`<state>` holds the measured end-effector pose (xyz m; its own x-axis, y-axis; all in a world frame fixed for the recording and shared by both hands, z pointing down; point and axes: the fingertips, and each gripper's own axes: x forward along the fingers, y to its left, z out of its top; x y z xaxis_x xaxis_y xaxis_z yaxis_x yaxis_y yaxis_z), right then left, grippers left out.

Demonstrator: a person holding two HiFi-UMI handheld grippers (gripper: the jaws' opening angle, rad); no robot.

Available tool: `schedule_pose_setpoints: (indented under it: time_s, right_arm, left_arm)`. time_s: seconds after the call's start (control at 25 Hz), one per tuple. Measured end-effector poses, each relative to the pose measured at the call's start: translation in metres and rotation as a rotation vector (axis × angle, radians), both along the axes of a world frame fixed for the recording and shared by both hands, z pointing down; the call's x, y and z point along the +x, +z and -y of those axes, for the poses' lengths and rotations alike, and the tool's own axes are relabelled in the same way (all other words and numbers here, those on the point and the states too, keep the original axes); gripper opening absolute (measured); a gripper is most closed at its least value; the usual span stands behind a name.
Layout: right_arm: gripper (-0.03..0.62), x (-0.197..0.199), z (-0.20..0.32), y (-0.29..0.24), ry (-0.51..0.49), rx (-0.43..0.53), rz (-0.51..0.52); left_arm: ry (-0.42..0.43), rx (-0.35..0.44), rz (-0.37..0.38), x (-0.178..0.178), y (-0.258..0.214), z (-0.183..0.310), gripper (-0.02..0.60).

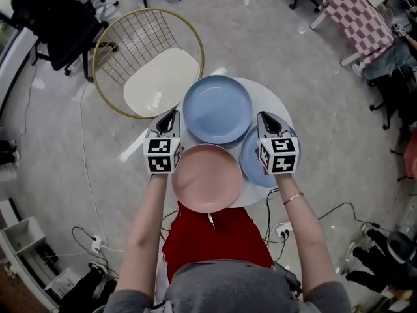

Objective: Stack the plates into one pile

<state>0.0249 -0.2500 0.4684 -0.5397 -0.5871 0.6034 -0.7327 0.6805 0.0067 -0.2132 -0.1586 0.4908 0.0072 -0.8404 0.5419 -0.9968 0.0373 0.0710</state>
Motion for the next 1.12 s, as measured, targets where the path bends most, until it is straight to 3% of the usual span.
schedule_pose_setpoints:
  time_s: [0.56, 0.84, 1.04, 1.12]
  right_arm:
    - [0.031, -0.041, 0.044, 0.067, -0.115, -0.09, -0.122]
    - [0.032, -0.045, 0.053, 0.076, -0.135, -0.104, -0.145]
    - [0.036, -0.048, 0.054, 0.085, -0.14, -0.12, -0.171]
    - [0.087, -0.048, 0.054, 0.091, -0.136, -0.139, -0.175]
  left_arm:
    - [-0.086, -0.056, -0.015, -0.013, 0.038, 0.03, 0.02]
    - [-0.132, -0.091, -0.026, -0.019, 0.052, 0.032, 0.095]
    - [-0.14, -0.129, -0.084, -0.016, 0.064, 0.034, 0.131]
    - [-0.141, -0.142, -0.085, -0.016, 0.069, 0.034, 0.138]
